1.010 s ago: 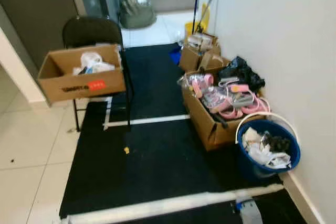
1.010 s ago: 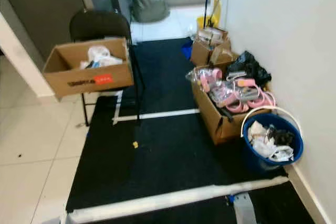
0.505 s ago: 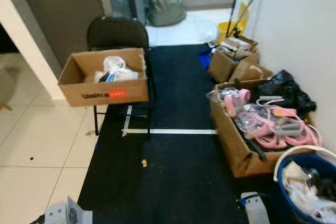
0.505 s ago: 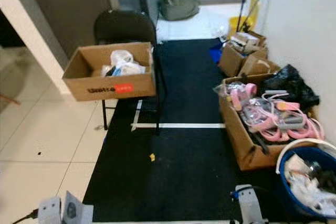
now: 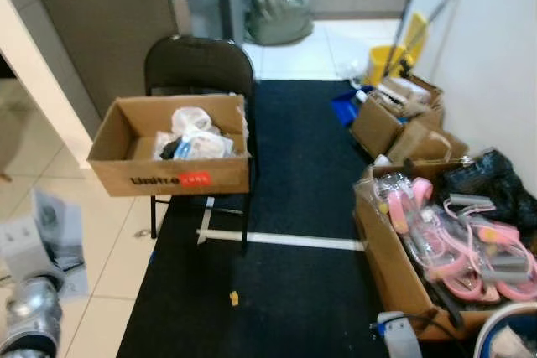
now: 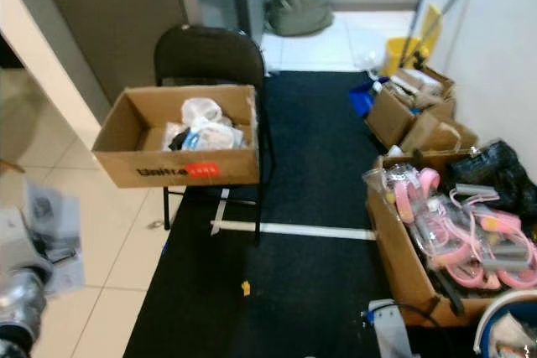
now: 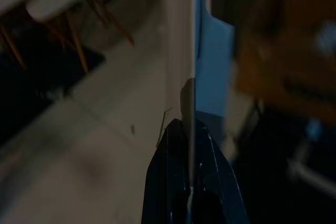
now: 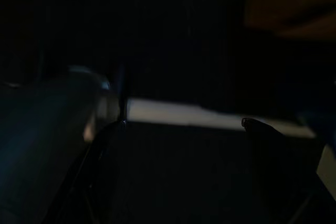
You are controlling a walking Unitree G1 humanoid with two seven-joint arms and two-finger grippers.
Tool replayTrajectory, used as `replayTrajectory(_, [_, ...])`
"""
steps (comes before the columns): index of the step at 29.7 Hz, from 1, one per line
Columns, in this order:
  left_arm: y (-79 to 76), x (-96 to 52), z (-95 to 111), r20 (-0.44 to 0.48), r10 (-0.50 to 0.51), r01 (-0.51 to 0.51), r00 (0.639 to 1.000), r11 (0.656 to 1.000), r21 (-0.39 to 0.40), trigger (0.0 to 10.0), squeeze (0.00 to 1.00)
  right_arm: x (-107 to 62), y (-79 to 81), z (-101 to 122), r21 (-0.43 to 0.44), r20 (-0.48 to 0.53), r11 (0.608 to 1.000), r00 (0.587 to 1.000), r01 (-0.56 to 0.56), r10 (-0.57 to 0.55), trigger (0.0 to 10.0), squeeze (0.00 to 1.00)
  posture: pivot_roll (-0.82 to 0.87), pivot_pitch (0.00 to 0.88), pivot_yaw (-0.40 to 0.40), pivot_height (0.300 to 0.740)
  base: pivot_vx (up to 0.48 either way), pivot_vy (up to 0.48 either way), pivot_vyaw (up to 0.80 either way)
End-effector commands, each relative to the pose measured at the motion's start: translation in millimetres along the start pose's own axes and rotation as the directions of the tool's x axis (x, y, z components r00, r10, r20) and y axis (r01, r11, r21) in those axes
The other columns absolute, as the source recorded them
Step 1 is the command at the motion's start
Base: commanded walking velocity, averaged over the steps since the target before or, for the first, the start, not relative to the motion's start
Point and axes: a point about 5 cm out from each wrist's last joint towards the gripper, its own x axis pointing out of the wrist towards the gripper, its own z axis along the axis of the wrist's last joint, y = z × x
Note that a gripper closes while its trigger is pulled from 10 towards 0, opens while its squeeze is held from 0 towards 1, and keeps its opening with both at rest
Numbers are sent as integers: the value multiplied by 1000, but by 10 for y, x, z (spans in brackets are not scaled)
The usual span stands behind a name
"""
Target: Picking trash to rubbish bin
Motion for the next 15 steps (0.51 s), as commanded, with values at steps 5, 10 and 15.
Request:
replayTrajectory(5, [-69, 121, 493, 197, -69, 68, 978, 998, 16, 10000, 0, 2, 99, -88, 2, -29, 1000, 999, -24, 24, 10000, 0, 14, 68, 79, 740, 480, 0, 0])
replayTrajectory(10, [-298, 123, 811, 334, -205, 216, 920, 976, 4, 10000, 0, 2, 107, -95, -5, -32, 1000, 999, -28, 28, 10000, 0, 12, 72, 79, 740, 424, 0, 0])
replayTrajectory(15, [-490, 78, 784, 341, -358, 389, 869, 921, -25, 10000, 0, 2, 111, -106, -18, -39, 999, 999, -30, 29, 10000, 0, 11, 74, 79, 740, 323, 0, 0])
